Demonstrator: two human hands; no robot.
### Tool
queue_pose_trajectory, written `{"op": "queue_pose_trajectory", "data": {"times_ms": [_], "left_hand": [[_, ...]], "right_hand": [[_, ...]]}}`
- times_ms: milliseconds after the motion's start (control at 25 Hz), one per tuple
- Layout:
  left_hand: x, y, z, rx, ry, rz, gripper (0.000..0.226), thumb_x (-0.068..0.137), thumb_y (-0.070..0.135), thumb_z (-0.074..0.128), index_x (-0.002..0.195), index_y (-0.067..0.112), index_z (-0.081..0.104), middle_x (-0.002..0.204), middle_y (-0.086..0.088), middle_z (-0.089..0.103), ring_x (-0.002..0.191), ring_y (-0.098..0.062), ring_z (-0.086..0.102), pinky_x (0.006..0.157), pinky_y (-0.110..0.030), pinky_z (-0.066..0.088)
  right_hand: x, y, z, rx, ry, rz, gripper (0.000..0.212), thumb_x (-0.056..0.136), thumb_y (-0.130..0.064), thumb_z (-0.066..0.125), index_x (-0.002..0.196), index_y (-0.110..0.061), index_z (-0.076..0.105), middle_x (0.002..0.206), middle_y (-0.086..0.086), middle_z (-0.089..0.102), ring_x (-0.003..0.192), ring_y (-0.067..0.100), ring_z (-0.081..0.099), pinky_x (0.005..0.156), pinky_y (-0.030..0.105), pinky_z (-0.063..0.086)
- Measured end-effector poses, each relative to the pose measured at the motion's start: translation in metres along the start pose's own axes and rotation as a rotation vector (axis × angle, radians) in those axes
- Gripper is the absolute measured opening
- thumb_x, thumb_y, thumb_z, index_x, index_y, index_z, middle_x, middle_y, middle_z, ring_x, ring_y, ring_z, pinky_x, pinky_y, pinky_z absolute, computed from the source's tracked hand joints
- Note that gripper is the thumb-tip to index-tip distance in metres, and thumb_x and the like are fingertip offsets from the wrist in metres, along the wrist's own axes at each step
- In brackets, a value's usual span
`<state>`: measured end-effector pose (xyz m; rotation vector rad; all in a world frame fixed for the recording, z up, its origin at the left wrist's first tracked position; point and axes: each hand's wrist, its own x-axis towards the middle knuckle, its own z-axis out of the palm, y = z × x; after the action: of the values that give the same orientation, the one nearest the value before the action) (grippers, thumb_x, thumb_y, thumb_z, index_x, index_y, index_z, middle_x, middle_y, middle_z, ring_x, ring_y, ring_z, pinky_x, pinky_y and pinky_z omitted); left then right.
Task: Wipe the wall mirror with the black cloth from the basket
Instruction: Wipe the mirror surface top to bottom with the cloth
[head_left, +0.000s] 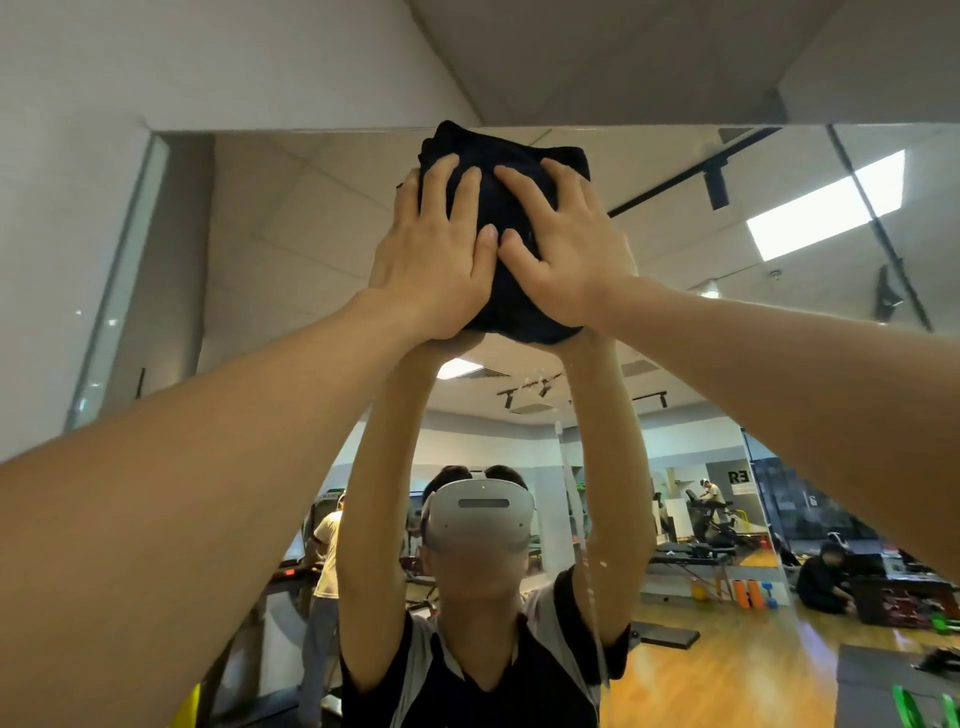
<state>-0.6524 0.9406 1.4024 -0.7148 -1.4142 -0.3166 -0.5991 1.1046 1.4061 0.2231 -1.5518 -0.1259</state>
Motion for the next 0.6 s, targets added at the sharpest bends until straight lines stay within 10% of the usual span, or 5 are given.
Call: {"op": "queue_pose_trajectory", "data": {"times_ms": [600], "left_hand": [[-0.042, -0.135, -0.054, 0.068, -0.021, -0.024, 0.062, 0.106, 0.037, 0.03, 0.161, 0.01, 0.022, 0.169, -0.013, 0.017, 0.152, -0.037, 0.021, 0.121, -0.051, 0.034]], "right_hand": [[0.034, -0.134, 0.064, 0.055, 0.005, -0.022, 0.081, 0.088, -0.068, 0.021, 0.161, -0.034, 0.031, 0.167, 0.014, 0.026, 0.155, 0.034, 0.022, 0.119, 0.054, 0.037]]}}
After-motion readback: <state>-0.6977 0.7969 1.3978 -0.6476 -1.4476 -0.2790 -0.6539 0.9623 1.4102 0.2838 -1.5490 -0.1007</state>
